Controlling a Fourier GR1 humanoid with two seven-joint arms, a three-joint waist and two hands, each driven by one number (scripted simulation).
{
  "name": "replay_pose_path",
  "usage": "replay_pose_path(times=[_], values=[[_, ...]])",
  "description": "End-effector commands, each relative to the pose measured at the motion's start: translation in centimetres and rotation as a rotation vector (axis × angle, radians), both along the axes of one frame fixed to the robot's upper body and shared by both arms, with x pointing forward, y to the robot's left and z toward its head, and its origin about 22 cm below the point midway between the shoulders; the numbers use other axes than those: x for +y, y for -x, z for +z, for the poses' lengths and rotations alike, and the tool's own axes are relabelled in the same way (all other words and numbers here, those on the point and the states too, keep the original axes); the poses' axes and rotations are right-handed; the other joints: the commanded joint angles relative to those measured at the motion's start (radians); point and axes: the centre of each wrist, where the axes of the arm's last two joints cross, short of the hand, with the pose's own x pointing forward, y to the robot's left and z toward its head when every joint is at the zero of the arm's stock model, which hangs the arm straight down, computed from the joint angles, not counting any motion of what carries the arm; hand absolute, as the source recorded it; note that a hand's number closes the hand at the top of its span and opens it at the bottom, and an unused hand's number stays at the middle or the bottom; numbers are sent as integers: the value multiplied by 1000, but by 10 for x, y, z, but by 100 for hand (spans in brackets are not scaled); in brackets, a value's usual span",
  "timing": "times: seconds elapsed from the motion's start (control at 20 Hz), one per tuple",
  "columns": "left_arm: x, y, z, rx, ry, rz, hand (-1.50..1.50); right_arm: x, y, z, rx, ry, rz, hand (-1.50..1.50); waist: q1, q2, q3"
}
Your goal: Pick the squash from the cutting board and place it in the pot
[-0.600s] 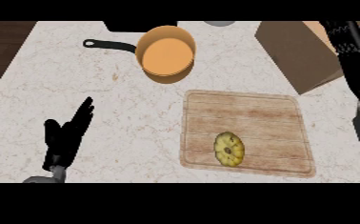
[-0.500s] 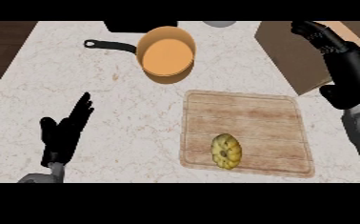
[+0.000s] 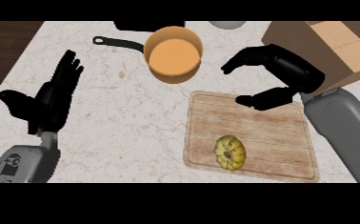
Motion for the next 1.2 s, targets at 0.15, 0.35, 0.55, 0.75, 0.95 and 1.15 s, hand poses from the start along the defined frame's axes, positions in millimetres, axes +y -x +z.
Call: replay_pose_path(times=[0.15,0.35,0.55,0.75,0.95,1.15], values=[[-7,6,10,-21,11,71,0,20,-13,-5,-3,19,307,-150,-55,-5,1],[10,-1,27,-8,24,67,0,59,0,30,-12,169,359,-150,-72,-10,0],[-6,8,28,-15,11,84,0,80,16,31,46,467,383,-150,-72,-17,-1],[11,6,22,-4,14,74,0,110,29,46,10,724,381,-150,-71,-15,-2],[14,1,29,-6,8,86,0,139,61,32,-38,922,392,-150,-78,-15,-2],[7,13,27,-14,21,77,0,137,87,14,-6,1026,371,-150,-75,-13,0]])
